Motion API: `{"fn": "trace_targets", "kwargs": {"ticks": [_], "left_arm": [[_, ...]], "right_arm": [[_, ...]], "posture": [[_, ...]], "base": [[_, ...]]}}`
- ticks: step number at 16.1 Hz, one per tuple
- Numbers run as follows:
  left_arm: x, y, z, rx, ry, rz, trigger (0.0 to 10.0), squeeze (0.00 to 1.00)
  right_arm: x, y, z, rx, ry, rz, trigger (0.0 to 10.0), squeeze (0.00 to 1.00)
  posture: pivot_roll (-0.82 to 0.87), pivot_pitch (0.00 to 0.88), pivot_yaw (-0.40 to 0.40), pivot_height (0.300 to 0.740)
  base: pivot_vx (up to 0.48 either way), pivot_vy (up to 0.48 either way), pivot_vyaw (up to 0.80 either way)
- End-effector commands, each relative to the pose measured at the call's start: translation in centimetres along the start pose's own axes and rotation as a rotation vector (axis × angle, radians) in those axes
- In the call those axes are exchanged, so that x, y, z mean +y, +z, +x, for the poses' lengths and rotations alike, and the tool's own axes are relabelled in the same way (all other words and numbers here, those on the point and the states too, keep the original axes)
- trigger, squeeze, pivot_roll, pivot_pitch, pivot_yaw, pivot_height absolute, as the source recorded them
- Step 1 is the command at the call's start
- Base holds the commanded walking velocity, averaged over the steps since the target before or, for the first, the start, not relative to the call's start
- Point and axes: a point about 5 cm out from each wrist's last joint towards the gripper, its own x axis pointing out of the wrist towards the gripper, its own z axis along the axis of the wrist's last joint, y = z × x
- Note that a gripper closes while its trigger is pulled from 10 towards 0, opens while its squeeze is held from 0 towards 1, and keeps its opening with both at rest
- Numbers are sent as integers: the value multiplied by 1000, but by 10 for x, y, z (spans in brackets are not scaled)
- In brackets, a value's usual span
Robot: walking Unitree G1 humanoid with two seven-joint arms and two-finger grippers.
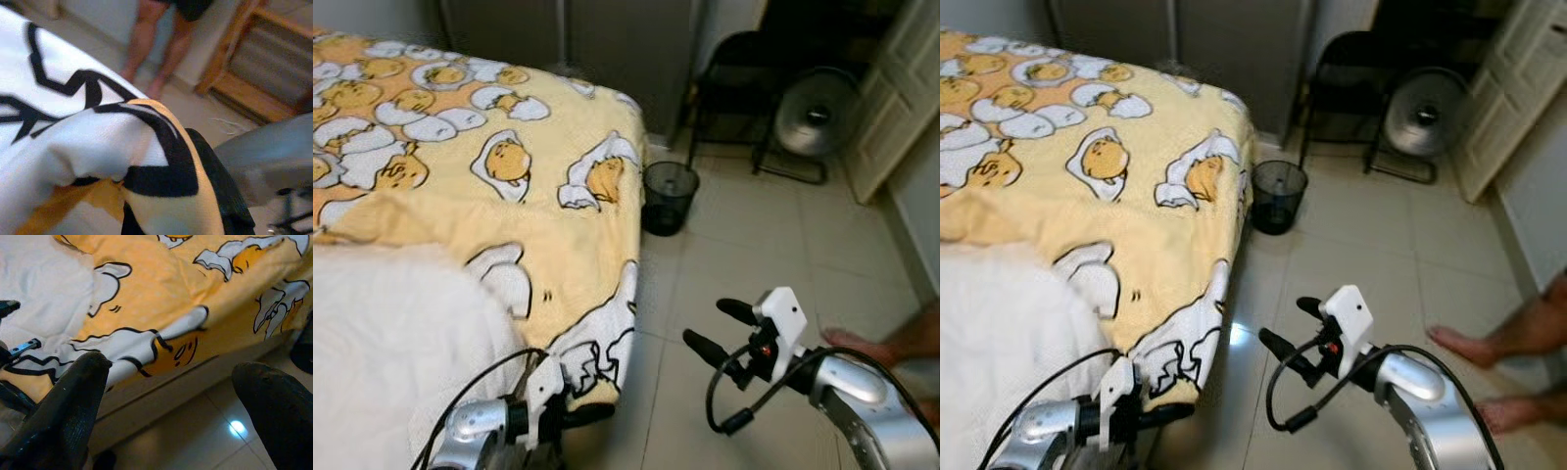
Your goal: Clean up the room
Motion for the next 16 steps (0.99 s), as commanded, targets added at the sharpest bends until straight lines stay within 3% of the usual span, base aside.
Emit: {"fn": "trace_targets", "kwargs": {"ticks": [1,4,5,7,8,10,12,13,16], "left_arm": [[-11,-5,8,13,-100,-27,10000,0],[-12,17,50,-238,-183,-290,10000,0],[-10,25,59,-282,-207,-347,10000,0],[-1,43,69,-414,-257,-529,10000,0],[2,50,68,-458,-276,-565,10000,0],[-4,56,70,-448,-293,-478,10000,0],[-4,58,67,-372,-258,-346,10000,0],[-1,53,63,-294,-207,-340,10000,0],[1,39,56,-198,-74,-293,10000,0]], "right_arm": [[0,7,-2,-19,7,-23,10000,0],[3,6,-4,-8,15,-18,10000,0],[3,6,-4,-5,18,-16,10000,0],[4,5,-4,0,23,-13,10000,0],[5,5,-4,2,24,-12,10000,0],[6,5,-5,9,29,-10,10000,0],[6,4,-6,15,34,-13,10000,0],[6,3,-6,23,39,-12,10000,0],[6,2,-5,28,41,-11,10000,0]], "posture": [[-200,42,-42,740],[-202,50,-47,740],[-202,53,-48,740],[-204,55,-48,740],[-204,55,-48,740],[-205,56,-49,740],[-204,52,-53,740],[-203,51,-53,740],[-195,44,-49,740]], "base": [[0,0,0],[0,0,0],[0,0,0],[0,0,0],[0,0,0],[0,0,0],[0,0,0],[0,0,0],[0,0,0]]}}
